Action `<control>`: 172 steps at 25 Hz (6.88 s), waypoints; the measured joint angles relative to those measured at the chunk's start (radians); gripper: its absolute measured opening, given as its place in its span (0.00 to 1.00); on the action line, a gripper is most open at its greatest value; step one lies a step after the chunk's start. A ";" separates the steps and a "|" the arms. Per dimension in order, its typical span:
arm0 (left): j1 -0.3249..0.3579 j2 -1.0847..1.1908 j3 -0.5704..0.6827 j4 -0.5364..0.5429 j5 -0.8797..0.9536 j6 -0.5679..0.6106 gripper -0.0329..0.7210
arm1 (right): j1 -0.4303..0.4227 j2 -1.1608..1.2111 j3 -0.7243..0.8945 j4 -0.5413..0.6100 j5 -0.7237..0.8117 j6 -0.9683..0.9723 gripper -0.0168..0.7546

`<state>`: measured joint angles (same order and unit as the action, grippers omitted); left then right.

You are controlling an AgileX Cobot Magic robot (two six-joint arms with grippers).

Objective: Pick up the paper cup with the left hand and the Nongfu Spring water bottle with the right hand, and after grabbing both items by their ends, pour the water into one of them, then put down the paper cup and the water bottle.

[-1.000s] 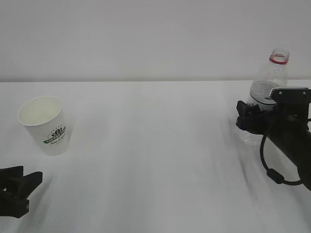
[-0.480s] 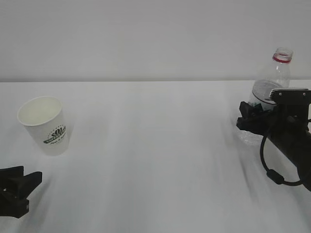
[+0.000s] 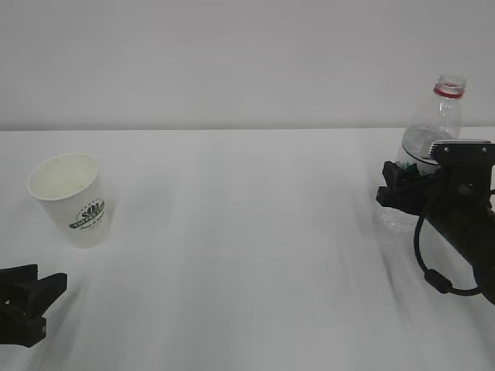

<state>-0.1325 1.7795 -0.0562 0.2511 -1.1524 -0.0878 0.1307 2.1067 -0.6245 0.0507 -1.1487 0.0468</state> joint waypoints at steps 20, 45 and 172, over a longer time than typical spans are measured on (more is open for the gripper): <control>0.000 0.000 0.000 0.000 0.000 0.000 0.51 | 0.000 -0.047 0.046 -0.034 0.029 -0.006 0.60; 0.000 0.000 0.000 0.010 0.000 0.000 0.51 | 0.000 -0.374 0.269 -0.040 0.067 -0.018 0.60; 0.000 0.309 -0.439 -0.090 -0.002 0.000 0.78 | 0.000 -0.583 0.297 -0.093 0.228 0.004 0.59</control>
<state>-0.1325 2.0883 -0.4956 0.1611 -1.1547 -0.0874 0.1307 1.5235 -0.3275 -0.0426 -0.9211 0.0512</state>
